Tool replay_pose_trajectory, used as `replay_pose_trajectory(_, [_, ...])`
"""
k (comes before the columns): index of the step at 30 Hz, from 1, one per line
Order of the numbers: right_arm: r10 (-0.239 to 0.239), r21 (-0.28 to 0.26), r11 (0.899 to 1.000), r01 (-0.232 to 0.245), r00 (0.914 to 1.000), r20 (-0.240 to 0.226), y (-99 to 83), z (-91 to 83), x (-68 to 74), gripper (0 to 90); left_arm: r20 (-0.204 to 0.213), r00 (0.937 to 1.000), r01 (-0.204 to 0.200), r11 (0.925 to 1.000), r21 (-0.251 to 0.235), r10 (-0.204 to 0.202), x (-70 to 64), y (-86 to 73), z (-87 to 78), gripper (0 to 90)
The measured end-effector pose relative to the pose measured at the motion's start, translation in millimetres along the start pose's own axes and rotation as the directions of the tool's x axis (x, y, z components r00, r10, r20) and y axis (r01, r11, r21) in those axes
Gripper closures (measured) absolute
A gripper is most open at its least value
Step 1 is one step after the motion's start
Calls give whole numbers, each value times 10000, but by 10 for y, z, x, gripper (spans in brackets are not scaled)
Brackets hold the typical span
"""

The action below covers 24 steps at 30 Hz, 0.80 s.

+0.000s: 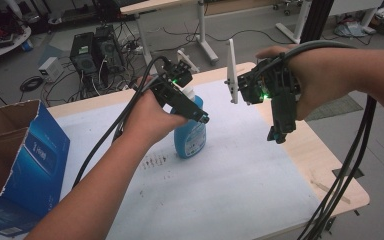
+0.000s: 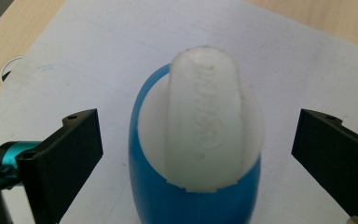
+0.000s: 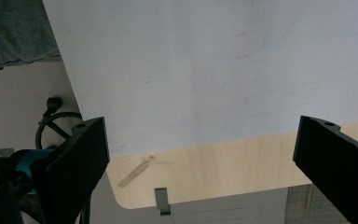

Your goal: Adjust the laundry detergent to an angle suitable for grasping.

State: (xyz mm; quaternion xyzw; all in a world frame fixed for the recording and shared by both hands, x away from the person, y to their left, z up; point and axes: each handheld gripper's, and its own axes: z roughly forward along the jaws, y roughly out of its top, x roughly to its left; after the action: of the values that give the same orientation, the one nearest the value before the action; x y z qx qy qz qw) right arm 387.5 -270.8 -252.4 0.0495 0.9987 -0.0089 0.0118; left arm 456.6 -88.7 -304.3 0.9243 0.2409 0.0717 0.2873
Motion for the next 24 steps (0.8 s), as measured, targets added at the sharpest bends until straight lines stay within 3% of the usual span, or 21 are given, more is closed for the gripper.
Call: replay_pose_trajectory(24, [-4,13,10000,4,10000,6,0,11,-23,26,-238,9996,166,9995,275,-160,41,-28,246,24])
